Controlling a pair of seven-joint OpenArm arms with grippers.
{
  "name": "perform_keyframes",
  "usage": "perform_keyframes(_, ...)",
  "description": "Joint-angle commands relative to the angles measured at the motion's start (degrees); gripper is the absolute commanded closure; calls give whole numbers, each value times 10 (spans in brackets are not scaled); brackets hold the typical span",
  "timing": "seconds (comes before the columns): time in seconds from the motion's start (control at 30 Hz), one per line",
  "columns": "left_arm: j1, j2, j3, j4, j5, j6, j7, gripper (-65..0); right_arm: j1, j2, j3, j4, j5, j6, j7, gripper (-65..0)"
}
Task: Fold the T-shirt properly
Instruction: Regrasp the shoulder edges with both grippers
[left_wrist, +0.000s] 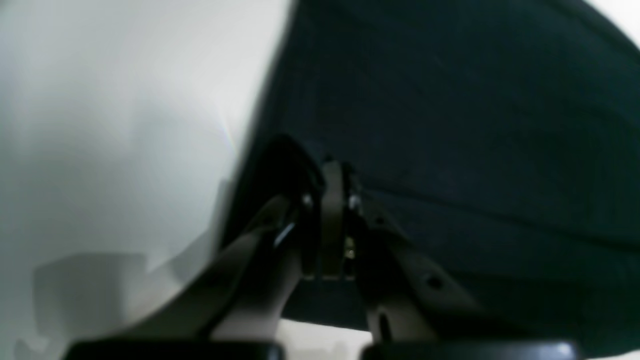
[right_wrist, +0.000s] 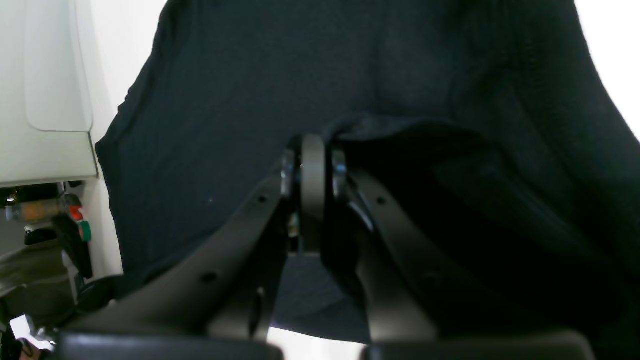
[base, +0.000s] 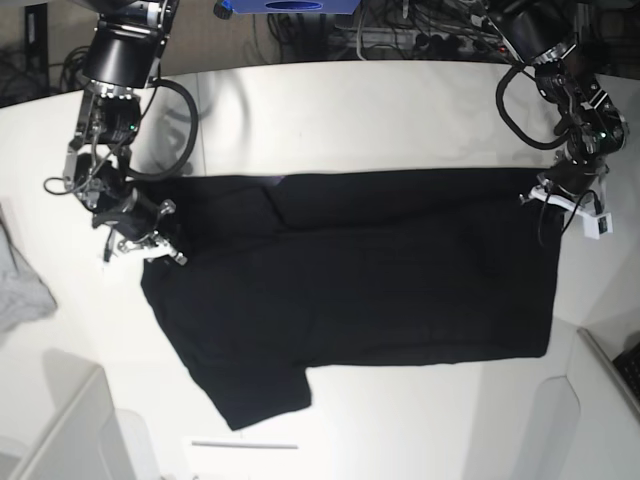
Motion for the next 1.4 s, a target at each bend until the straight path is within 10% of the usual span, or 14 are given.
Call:
perform_keyframes(0.0,-6,-8,1,5,-8,-3,-12,0,12,5,2,9,7,1,10,0)
perform_keyframes(0.37,-16,-4,0,0,-8,-3,-13,0,9,4,6,8,7,1,10,0)
perform_keyframes(0.5,-17,-5,0,1,-8,-3,-13,0,9,3,7,8,7,1,10,-107)
perform_keyframes(0.77,-17,-8,-1,5,-13,-3,-16,-342,6,2,9,12,7,-4,11,-203)
perform_keyframes(1.2,43,-2,-106,102,-14,-7,-15,-382,-159,0,7,212,11,-150,125,-212)
perform_keyframes(1.37,107,-2,-127,105,-59,-7,-16,-382,-219,-30,19,235,13,-199,126,-350)
